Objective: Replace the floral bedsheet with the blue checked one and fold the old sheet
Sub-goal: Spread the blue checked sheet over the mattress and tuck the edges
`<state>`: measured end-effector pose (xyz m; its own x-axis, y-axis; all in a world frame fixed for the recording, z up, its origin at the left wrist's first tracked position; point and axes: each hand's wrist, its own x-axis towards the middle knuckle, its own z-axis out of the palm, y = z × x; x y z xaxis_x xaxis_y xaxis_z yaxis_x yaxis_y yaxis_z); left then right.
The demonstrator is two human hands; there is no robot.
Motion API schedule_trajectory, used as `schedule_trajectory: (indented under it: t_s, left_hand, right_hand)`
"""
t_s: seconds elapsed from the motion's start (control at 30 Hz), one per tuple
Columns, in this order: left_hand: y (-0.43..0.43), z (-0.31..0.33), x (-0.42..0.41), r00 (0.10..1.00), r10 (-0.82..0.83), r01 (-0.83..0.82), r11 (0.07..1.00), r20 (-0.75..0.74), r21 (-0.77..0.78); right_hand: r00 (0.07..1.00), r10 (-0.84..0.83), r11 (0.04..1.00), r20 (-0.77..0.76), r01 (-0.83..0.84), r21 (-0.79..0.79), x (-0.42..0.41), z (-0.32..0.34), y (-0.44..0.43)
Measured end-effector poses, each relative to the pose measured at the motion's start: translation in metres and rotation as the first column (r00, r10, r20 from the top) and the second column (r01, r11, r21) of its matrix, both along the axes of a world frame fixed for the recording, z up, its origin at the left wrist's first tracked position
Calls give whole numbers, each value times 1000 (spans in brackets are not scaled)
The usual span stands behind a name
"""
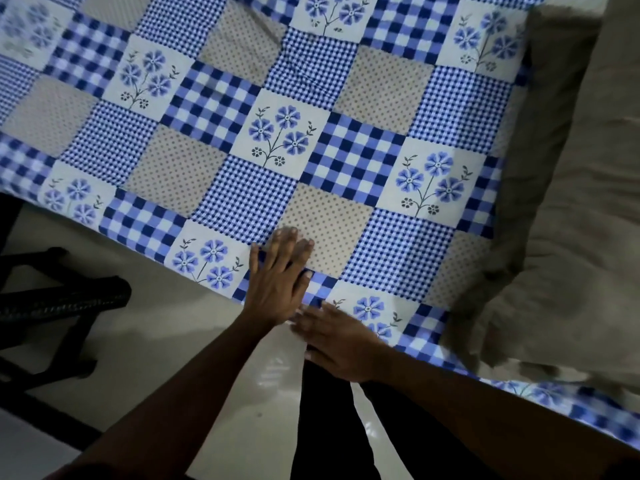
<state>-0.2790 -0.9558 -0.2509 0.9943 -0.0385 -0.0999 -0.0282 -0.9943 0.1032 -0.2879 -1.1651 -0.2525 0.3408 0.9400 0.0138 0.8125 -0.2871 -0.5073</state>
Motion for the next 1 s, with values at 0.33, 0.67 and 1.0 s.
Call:
schedule_trajectory:
  t_s: [0.33, 0.67, 1.0]
  left_hand:
    - [-27, 0, -66, 992, 112, -116, 991, -65, -60]
    - [58, 5, 162, 971, 202, -200, 979, 131, -28]
    - [130, -15, 373, 951, 294, -278, 948, 93, -157]
  right_hand:
    - [861, -503, 851, 71, 508, -129, 197, 3, 15]
    - [811, -583, 812, 47, 582, 38, 262, -13, 80]
    - [831, -543, 821, 120, 555, -134, 456, -3, 184]
